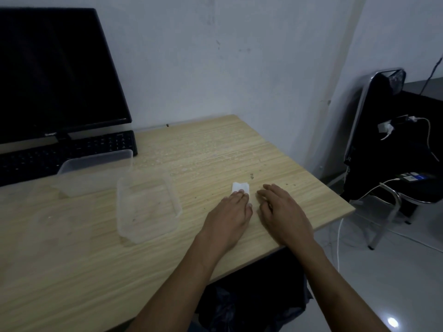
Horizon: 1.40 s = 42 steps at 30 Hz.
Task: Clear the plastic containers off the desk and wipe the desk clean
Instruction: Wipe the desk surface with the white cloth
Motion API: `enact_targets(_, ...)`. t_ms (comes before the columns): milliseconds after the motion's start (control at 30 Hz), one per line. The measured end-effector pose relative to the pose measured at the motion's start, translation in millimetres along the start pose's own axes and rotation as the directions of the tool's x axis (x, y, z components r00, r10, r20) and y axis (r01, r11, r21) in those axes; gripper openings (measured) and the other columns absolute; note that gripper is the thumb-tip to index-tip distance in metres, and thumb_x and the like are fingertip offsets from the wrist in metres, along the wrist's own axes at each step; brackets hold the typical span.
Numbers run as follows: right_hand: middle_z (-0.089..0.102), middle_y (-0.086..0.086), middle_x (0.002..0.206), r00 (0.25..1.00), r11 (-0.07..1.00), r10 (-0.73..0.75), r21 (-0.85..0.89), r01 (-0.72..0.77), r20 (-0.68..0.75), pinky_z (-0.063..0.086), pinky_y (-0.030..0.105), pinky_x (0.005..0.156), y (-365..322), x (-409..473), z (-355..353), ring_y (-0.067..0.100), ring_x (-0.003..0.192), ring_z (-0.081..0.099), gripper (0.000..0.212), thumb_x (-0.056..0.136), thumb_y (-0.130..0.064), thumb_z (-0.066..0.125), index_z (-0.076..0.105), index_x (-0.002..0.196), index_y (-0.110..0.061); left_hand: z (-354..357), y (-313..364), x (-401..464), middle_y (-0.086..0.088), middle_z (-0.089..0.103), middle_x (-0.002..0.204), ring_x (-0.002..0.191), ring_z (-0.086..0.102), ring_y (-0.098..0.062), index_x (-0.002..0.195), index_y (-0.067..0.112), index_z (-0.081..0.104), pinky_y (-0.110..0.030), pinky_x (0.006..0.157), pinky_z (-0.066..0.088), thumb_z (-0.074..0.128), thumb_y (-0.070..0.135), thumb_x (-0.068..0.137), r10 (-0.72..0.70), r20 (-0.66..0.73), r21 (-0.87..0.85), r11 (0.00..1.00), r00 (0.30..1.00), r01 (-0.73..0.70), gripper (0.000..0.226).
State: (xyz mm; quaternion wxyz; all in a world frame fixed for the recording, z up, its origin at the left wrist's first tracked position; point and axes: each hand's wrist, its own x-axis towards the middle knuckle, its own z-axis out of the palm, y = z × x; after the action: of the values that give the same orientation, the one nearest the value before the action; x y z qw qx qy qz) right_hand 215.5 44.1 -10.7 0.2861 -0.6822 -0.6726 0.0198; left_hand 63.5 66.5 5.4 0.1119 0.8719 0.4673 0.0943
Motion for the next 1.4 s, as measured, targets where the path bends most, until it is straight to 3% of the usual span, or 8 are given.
enact_targets(133,0.054,0.002,0.137,1.000,1.000,-0.016,0.013,0.016,-0.023,0.036,0.028,0.103,0,-1,0,0.016,0.128,0.047,0.033,0.094,-0.018,0.051,0.063,0.124,-0.013,5,3,0,-0.007,0.012,0.161,0.148,0.007,-0.018,0.151,0.007,0.022,-0.032,0.120,0.009,0.019,0.033,0.104,0.017,-0.051,-0.093,0.995,0.999,-0.022,0.053)
enact_targets(233,0.061,0.000,0.129,0.997,0.998,-0.065,0.006,0.065,-0.042,0.040,0.023,0.093,-1,-4,-3,0.014,0.119,0.053,0.031,0.091,-0.017,0.055,0.066,0.120,-0.014,7,3,-11,0.003,-0.003,0.161,0.144,-0.013,-0.005,0.153,0.016,0.014,-0.015,0.113,-0.013,0.014,0.040,0.103,0.039,-0.149,-0.115,0.992,0.988,-0.056,0.056)
enact_targets(500,0.066,0.004,0.121,0.990,0.991,-0.134,-0.033,0.133,-0.037,0.045,0.029,0.096,-24,-5,-3,0.020,0.111,0.061,0.047,0.087,-0.032,0.037,0.068,0.116,-0.012,7,-19,-53,-0.001,0.007,0.162,0.148,0.000,-0.008,0.153,0.017,0.015,-0.011,0.104,-0.018,-0.010,0.053,0.082,-0.085,-0.222,-0.081,0.994,0.971,0.069,0.084)
enact_targets(667,0.042,-0.002,0.149,0.959,0.973,-0.158,-0.127,0.191,0.236,0.021,0.032,0.114,-42,-13,10,0.013,0.139,0.035,0.079,0.082,-0.051,0.005,0.047,0.140,-0.019,10,-21,-55,-0.003,0.011,0.161,0.148,0.004,-0.012,0.153,0.015,0.016,-0.017,0.110,-0.014,-0.023,0.062,0.081,-0.071,-0.247,-0.033,0.997,0.966,0.065,0.095)
enact_targets(767,0.043,-0.003,0.148,0.971,0.975,-0.127,-0.154,0.159,0.201,0.020,0.032,0.114,-32,-13,8,0.013,0.139,0.036,0.072,0.088,-0.048,0.007,0.050,0.138,-0.019,13,-21,-54,-0.004,0.013,0.161,0.148,0.005,-0.013,0.153,0.014,0.017,-0.020,0.114,-0.007,-0.013,0.055,0.084,-0.093,-0.245,-0.029,0.996,0.965,0.089,0.086)
enact_targets(967,0.064,0.005,0.093,0.998,0.977,-0.036,-0.209,0.045,0.046,0.027,0.027,0.071,-13,5,-8,0.024,0.086,0.059,0.030,0.099,-0.023,0.039,0.063,0.085,-0.010,12,-19,-55,-0.004,0.012,0.161,0.148,0.004,-0.012,0.153,0.013,0.016,-0.019,0.113,-0.011,-0.013,0.053,0.081,-0.104,-0.248,-0.011,0.994,0.963,0.104,0.087)
enact_targets(1100,0.050,0.005,0.139,0.965,0.974,0.056,-0.226,0.003,0.256,0.036,0.034,0.103,-19,8,-8,0.026,0.129,0.045,0.044,0.102,-0.034,0.029,0.053,0.130,-0.011,11,-19,-55,-0.004,0.010,0.161,0.148,0.002,-0.012,0.153,0.014,0.015,-0.020,0.113,-0.011,-0.015,0.053,0.079,-0.100,-0.225,0.014,0.994,0.969,0.106,0.089)
enact_targets(1400,0.038,0.012,0.149,0.951,0.928,0.184,-0.363,-0.084,0.250,0.035,0.042,0.107,23,17,-39,0.030,0.134,0.038,0.048,0.103,-0.034,0.024,0.042,0.139,-0.008,11,-19,-56,-0.002,0.010,0.161,0.148,0.003,-0.012,0.153,0.014,0.013,-0.018,0.111,-0.012,-0.016,0.055,0.077,-0.105,-0.202,0.000,0.994,0.974,0.108,0.091)
